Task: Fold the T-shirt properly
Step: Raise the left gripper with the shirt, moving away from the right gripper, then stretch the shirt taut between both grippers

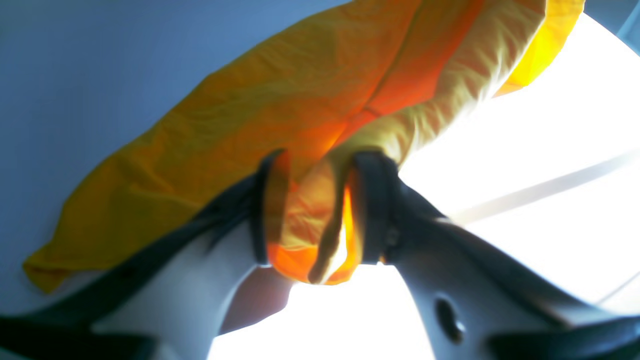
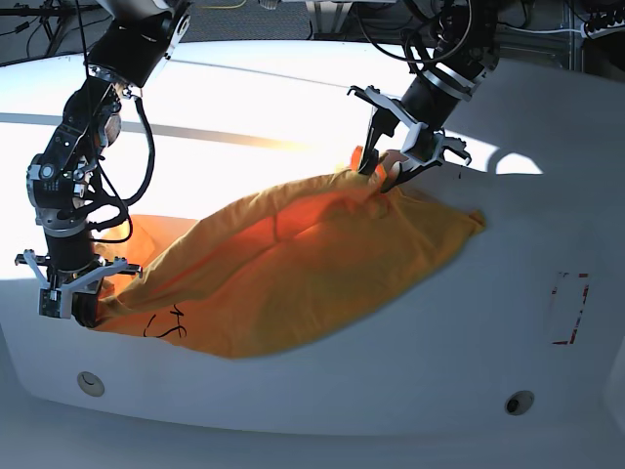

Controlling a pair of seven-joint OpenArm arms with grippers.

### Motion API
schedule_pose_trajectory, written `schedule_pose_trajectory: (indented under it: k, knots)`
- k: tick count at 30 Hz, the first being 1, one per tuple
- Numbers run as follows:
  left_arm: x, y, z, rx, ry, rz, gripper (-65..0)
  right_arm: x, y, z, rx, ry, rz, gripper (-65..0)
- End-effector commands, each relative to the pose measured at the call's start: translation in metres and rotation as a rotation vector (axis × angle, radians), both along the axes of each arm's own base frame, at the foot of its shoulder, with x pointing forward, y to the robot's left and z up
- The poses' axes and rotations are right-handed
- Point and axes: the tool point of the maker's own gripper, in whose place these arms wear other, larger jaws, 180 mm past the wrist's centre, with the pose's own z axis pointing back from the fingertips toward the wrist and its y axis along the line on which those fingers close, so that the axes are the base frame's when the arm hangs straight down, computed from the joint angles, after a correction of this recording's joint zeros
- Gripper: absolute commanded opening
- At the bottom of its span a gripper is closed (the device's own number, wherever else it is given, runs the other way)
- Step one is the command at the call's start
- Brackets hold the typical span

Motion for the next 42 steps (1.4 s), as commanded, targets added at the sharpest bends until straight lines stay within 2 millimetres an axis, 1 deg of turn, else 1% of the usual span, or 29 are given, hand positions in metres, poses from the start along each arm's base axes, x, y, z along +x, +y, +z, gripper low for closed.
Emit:
schedule_pose_trajectory:
  k: [1, 2, 3, 5, 7, 9, 11, 12, 13, 15, 17, 18, 23, 26, 28, 30, 31, 32, 34, 40, 42]
  knots:
    - [-0.007, 0.003, 0.005, -0.012, -0.016, -0.004, -25.4, 0.004, 0.000, 0.024, -0.019, -0.077, 0.011, -64.5]
    - [-0.010, 0.003, 0.002, -0.009, -0.004, -0.005, -16.9, 0.004, 0.001, 0.023, -0.015, -0.077, 0.012, -64.5]
    - [-0.012, 0.004, 0.000, -0.007, 0.002, -0.002, -12.8, 0.004, 0.003, 0.022, -0.007, -0.077, 0.013, -64.5]
    - [-0.012, 0.009, -0.001, 0.000, 0.004, 0.009, -9.9, 0.005, 0.005, 0.021, 0.001, -0.077, 0.013, -64.5]
    - [-0.009, 0.018, -0.001, 0.011, 0.001, 0.032, -10.7, 0.005, 0.006, 0.020, 0.006, -0.076, 0.013, -64.5]
    - [-0.003, 0.031, 0.000, 0.025, -0.008, 0.071, -11.8, 0.005, 0.008, 0.020, 0.011, -0.077, 0.017, -64.5]
    - [0.004, 0.045, 0.003, 0.017, -0.018, 0.119, -11.9, 0.005, 0.010, 0.018, 0.022, -0.076, 0.019, -64.5]
    - [0.006, 0.049, 0.006, 0.010, -0.025, 0.131, -11.9, 0.005, 0.011, 0.017, 0.025, -0.076, 0.019, -64.5]
    - [0.017, 0.061, 0.014, -0.022, -0.047, 0.176, -11.8, 0.005, 0.013, 0.017, 0.029, -0.077, 0.019, -64.5]
    - [0.028, 0.078, 0.020, -0.053, -0.065, 0.230, -11.8, 0.006, 0.014, 0.016, 0.032, -0.076, 0.019, -64.5]
    - [0.038, 0.096, 0.022, -0.077, -0.063, 0.285, -11.8, 0.006, 0.014, 0.016, 0.033, -0.077, 0.020, -64.5]
    - [0.045, 0.109, 0.023, -0.094, -0.056, 0.323, -11.8, 0.006, 0.014, 0.017, 0.035, -0.077, 0.021, -64.5]
    - [0.070, 0.152, 0.023, -0.143, -0.017, 0.443, -11.8, 0.006, 0.014, 0.015, 0.036, -0.073, 0.020, -64.5]
    - [0.082, 0.176, 0.011, -0.181, 0.040, 0.514, -11.8, 0.006, 0.014, 0.015, 0.036, -0.073, 0.020, -64.5]
    - [0.089, 0.187, 0.003, -0.198, 0.073, 0.543, -11.8, 0.006, 0.014, 0.015, 0.036, -0.073, 0.020, -64.5]
    - [0.095, 0.193, -0.006, -0.216, 0.110, 0.559, -11.8, 0.006, 0.014, 0.015, 0.036, -0.073, 0.020, -64.5]
    - [0.098, 0.196, -0.015, -0.231, 0.141, 0.567, -11.8, 0.006, 0.014, 0.015, 0.037, -0.074, 0.021, -64.5]
    - [0.099, 0.196, -0.017, -0.236, 0.148, 0.566, -11.8, 0.006, 0.014, 0.015, 0.037, -0.074, 0.021, -64.5]
    - [0.103, 0.195, -0.029, -0.264, 0.189, 0.565, -11.8, 0.006, 0.014, 0.016, 0.037, -0.075, 0.021, -64.5]
    - [0.108, 0.190, -0.055, -0.303, 0.283, 0.561, -11.8, 0.006, 0.014, 0.016, 0.036, -0.075, 0.023, -64.5]
    - [0.111, 0.183, -0.065, -0.304, 0.324, 0.545, -11.8, 0.006, 0.014, 0.016, 0.036, -0.075, 0.023, -64.5]
